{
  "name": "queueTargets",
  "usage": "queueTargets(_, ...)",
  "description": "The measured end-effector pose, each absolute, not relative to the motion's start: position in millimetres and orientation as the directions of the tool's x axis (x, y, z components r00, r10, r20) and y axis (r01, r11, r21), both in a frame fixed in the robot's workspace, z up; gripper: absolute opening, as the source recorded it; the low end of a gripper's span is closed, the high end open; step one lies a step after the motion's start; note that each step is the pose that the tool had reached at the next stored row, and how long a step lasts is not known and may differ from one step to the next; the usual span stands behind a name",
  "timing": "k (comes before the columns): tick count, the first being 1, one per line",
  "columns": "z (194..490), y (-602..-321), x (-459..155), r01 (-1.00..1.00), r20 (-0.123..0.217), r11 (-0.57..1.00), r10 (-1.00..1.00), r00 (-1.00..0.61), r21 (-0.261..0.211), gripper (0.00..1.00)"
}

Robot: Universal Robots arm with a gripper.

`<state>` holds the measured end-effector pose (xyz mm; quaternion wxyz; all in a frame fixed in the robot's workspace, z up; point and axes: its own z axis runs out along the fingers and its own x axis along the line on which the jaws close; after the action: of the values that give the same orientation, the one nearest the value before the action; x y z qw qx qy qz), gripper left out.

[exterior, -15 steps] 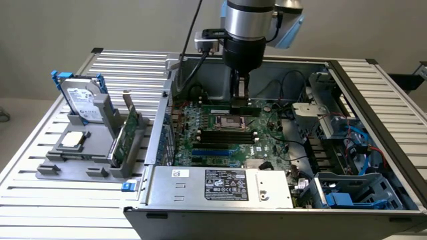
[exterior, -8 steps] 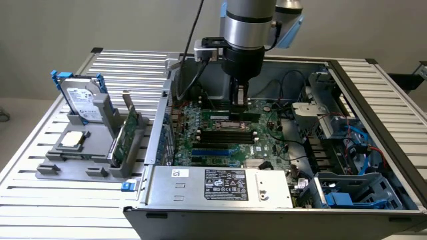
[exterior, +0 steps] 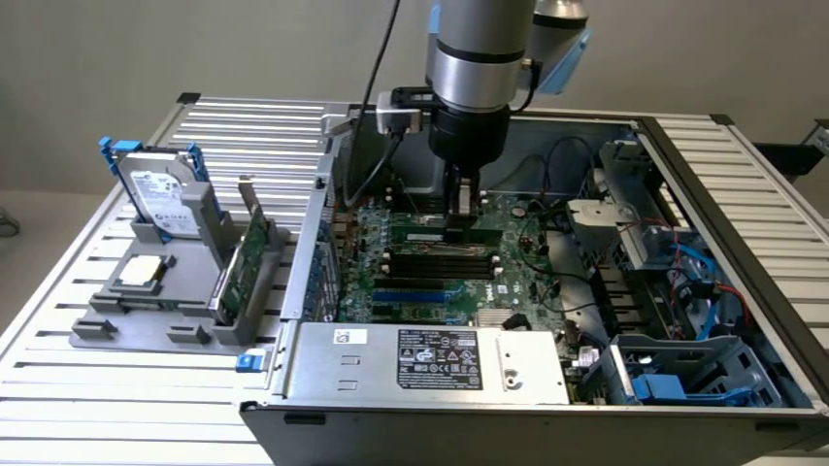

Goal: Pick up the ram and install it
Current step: 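Insert the ram into the slot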

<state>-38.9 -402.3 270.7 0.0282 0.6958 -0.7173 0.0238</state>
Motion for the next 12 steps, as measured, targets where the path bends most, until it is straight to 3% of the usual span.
queueTargets(12,249,-397,-42,-1.000,0.074,0.031,-0.997,-0.030,0.005,0.14)
